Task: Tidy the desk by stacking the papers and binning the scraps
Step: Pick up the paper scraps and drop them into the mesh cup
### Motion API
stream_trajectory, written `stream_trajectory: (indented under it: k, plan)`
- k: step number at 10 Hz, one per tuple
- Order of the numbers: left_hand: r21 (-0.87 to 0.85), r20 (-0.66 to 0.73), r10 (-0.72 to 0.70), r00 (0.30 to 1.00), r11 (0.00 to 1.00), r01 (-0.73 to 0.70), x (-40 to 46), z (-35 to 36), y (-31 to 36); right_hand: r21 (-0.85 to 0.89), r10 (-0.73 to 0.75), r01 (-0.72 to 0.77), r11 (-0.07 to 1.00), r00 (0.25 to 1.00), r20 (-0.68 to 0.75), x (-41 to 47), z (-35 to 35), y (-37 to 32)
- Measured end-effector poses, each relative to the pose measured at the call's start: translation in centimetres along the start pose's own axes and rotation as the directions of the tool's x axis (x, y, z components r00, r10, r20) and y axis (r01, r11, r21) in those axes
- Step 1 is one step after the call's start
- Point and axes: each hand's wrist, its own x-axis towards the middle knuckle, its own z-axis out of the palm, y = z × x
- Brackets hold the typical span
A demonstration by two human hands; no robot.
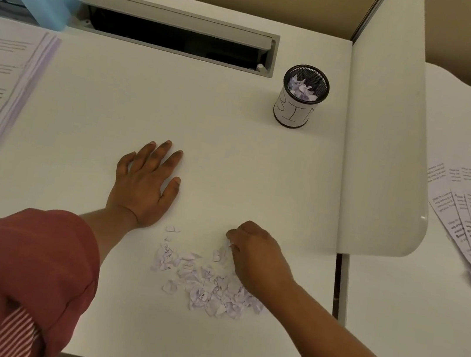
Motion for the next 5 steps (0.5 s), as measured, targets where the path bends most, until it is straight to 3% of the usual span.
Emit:
stream_trajectory:
  k: [1, 2, 3, 5]
  plan:
    - [-0.001, -0.002, -0.001, 1.000, 1.000, 0.001, 0.0, 0.0, 0.0, 0.017, -0.027, 0.027, 0.999, 1.000, -0.009, -0.3, 0.4, -1.2]
    - [-0.004, 0.000, 0.002, 1.000, 1.000, -0.002, 0.1, -0.1, 0.0, -0.060, -0.061, 0.068, 0.996, 0.991, 0.122, -0.8, 0.5, -2.6]
    - [0.000, -0.001, 0.001, 1.000, 1.000, -0.001, 0.1, 0.0, 0.0, -0.178, -0.109, 0.135, 0.975, 0.983, 0.148, -0.9, 0.4, -3.1]
    - [0.000, -0.007, 0.002, 1.000, 1.000, -0.002, 0.0, 0.0, 0.0, -0.211, -0.195, 0.216, 0.953, 0.974, 0.115, -1.0, 1.0, -2.6]
